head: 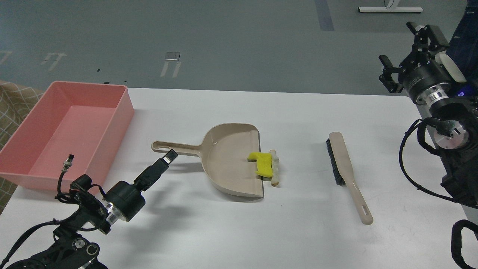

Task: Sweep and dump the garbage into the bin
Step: 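Lower the left gripper to the beige dustpan handle and grasp it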

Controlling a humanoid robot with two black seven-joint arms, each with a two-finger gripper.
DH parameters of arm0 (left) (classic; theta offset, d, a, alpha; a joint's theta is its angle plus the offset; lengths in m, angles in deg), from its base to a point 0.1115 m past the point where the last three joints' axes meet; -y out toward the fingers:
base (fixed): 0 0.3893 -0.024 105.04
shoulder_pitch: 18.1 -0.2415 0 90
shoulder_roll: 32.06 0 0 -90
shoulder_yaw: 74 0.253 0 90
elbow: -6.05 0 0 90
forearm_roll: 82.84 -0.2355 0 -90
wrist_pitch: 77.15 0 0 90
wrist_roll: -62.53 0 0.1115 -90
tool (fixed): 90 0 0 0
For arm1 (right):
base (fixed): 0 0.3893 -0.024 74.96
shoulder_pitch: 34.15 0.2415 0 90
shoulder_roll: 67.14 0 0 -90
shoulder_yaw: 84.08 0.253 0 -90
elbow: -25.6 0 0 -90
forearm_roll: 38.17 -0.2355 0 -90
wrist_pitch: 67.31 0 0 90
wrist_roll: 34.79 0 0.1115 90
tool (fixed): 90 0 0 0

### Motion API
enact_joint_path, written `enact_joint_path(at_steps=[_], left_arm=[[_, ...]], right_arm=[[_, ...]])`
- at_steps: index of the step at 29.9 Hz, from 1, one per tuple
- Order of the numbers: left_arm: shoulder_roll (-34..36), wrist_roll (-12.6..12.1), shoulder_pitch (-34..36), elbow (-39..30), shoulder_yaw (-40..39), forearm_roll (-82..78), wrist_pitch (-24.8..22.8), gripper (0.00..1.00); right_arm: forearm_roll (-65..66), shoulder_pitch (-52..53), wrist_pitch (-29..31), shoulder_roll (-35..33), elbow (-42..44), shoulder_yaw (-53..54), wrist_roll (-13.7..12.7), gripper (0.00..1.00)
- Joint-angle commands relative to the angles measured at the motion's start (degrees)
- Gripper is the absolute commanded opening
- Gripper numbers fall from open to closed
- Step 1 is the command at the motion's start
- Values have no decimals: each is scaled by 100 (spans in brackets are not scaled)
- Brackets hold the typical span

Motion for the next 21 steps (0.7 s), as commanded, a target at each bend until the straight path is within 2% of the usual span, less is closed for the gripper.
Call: enact_joint_path(at_steps=[1,13,21], left_arm=[[-204,-36,114,192,16,11,35,97],[-959,-194,624,982,16,38,158,97],[-1136,-264,703,1212,7,284,167,95]], right_arm=[[0,0,0,8,-2,0,8,100],[0,18,-9,43,16,0,8,100],[0,9,-18,8,-2,0,8,100]])
